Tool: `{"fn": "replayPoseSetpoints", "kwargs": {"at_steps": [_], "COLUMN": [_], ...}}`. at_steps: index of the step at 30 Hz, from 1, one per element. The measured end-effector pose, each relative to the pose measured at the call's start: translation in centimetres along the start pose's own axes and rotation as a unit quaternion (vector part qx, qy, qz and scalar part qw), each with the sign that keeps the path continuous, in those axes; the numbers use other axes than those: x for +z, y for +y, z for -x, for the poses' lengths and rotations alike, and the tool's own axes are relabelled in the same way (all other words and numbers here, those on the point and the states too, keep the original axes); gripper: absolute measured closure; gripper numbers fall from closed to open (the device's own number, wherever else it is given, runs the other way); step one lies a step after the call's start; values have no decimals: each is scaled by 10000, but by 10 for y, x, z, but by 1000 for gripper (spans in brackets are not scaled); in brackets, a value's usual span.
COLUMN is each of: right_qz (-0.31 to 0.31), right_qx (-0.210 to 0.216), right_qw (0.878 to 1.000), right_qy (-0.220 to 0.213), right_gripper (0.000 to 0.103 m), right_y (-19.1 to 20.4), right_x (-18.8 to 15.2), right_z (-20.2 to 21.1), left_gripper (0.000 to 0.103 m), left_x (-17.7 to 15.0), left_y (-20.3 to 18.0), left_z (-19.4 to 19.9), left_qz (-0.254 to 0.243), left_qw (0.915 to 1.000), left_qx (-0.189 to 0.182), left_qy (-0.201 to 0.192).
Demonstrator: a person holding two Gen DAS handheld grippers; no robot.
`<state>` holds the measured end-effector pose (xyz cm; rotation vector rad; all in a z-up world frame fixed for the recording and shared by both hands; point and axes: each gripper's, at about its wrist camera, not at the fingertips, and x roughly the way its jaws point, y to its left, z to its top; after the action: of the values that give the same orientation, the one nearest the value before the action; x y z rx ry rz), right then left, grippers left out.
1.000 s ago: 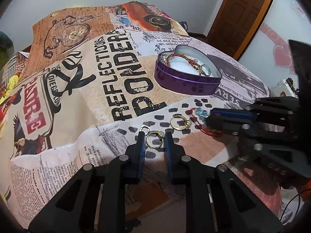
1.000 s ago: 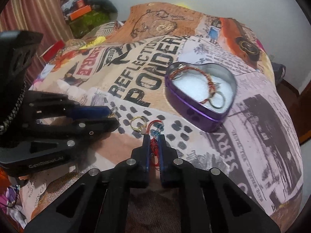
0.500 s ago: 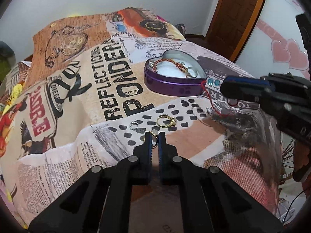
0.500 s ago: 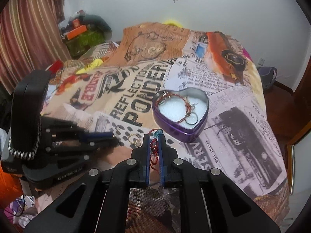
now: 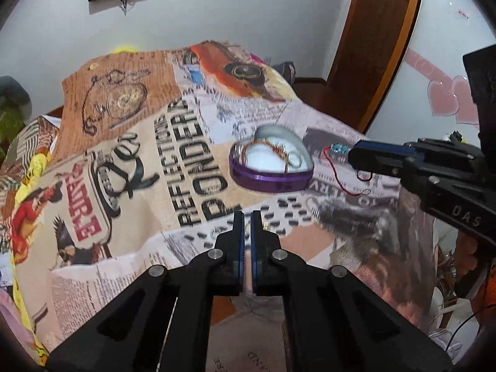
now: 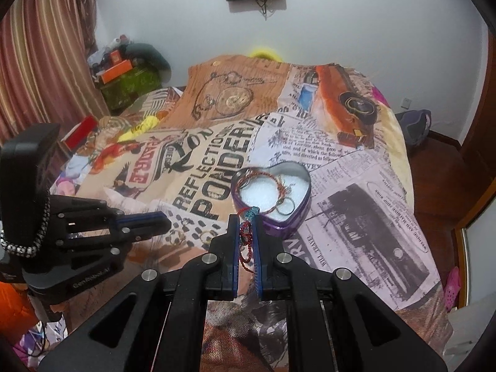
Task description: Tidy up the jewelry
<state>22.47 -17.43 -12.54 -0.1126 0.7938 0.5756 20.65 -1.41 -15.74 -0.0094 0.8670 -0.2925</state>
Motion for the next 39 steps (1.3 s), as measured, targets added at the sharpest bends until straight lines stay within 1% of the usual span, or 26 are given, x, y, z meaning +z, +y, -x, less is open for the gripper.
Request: {"fn": "replayPoseSetpoints", "kwargs": {"at_steps": [6, 14, 17, 20, 24, 25, 27, 28, 29, 33, 39], "right_qz": [-28, -95, -137, -175, -247, -259, -271, -271, -274, -314, -320], "right_qx": [-12, -9, 0, 18, 51, 55, 76, 85, 99, 144, 136], "right_qw": [9998, 9995, 9993, 9993, 9994, 9994, 9995, 9995, 9995, 9994, 9994], "right_qy": [-175, -315, -335, -335, -233, -206, -137, -118, -91, -11, 9], "right_gripper": [96, 96, 96, 96, 96, 96, 96, 96, 96, 96, 96], "right_y": [-2, -10, -13, -16, -21, -23, -24, -24, -25, -27, -28], "right_x": [9, 20, 22, 22, 18, 17, 15, 14, 13, 11, 11], "right_z": [6, 5, 2, 0, -7, -9, -14, -15, -17, -22, -21], "left_gripper": [101, 101, 101, 101, 101, 100, 91, 81, 76, 75, 75], "left_x": [15, 30, 28, 21, 6, 2, -7, -12, -16, -29, -35], "left_y": [1, 2, 9, 18, 29, 32, 37, 39, 40, 39, 35], "left_z": [11, 11, 4, -3, -11, -13, -19, -22, -24, -40, -49], "left_qz": [51, -28, 39, 84, 139, 173, 297, 348, 377, 369, 384], "left_qw": [9997, 9993, 9997, 9998, 9997, 9996, 9987, 9981, 9976, 9952, 9956], "left_qx": [-43, 10, 13, 94, 137, 105, 9, -23, -32, -37, -7], "left_qy": [-247, -381, -249, -131, 141, 212, 414, 503, 574, 901, 852]}}
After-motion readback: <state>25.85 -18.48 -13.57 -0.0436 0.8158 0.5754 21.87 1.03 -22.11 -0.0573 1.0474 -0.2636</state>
